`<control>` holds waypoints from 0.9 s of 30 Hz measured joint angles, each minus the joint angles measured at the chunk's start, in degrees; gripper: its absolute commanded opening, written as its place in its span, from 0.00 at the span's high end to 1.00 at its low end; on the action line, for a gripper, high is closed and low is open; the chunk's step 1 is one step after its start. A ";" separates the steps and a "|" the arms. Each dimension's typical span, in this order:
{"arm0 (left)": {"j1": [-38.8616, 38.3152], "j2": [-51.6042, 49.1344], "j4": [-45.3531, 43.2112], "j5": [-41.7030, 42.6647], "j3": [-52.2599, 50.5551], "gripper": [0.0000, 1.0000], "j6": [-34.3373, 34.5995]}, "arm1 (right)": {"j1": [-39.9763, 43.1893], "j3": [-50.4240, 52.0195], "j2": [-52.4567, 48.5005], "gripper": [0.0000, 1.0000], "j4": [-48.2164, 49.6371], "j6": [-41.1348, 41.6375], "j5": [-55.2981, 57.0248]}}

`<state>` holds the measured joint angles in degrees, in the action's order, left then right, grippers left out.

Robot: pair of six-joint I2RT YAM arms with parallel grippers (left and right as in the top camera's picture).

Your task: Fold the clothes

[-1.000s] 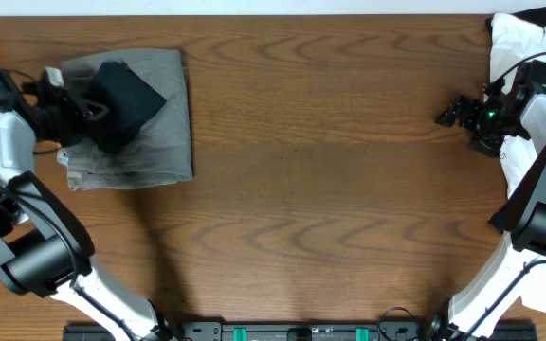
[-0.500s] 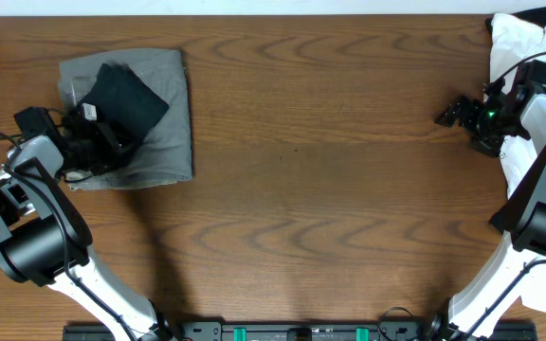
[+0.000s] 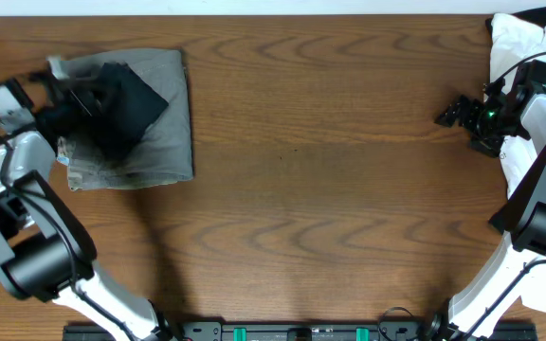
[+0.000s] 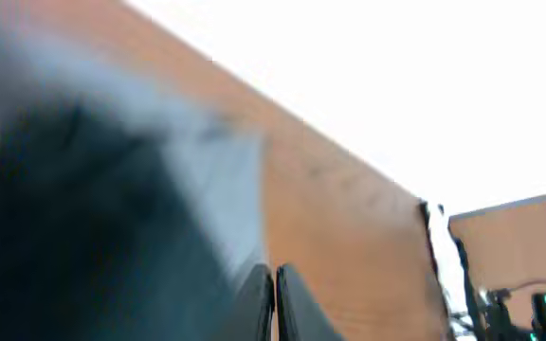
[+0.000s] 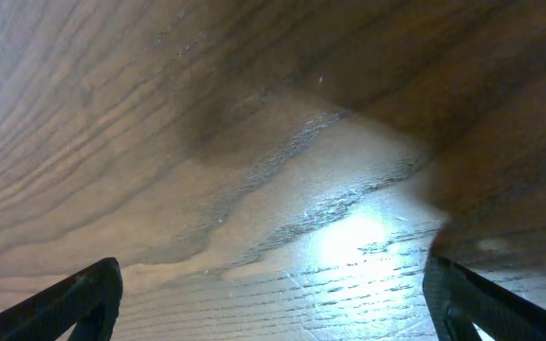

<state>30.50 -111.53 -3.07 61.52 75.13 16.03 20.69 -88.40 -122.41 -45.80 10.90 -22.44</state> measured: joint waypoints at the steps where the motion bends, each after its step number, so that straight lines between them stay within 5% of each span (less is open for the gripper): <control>1: -0.04 0.61 -1.40 -0.20 0.46 0.94 1.29 | 0.00 0.00 0.00 0.01 0.00 0.00 0.00; 11: -2.14 -2.84 -3.52 -11.26 1.11 0.93 7.45 | 0.00 0.00 0.00 0.01 0.00 0.00 0.00; 19: -2.34 -15.96 -16.68 -14.19 1.07 0.87 8.37 | 0.00 0.00 0.00 0.01 0.00 0.00 0.00; 27: -2.34 -18.40 -29.46 -12.00 0.92 0.87 13.18 | 0.00 0.00 0.00 0.01 0.00 0.00 0.00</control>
<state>28.16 -129.93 -32.53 49.52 76.05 29.21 20.69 -88.40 -122.41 -45.80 10.90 -22.44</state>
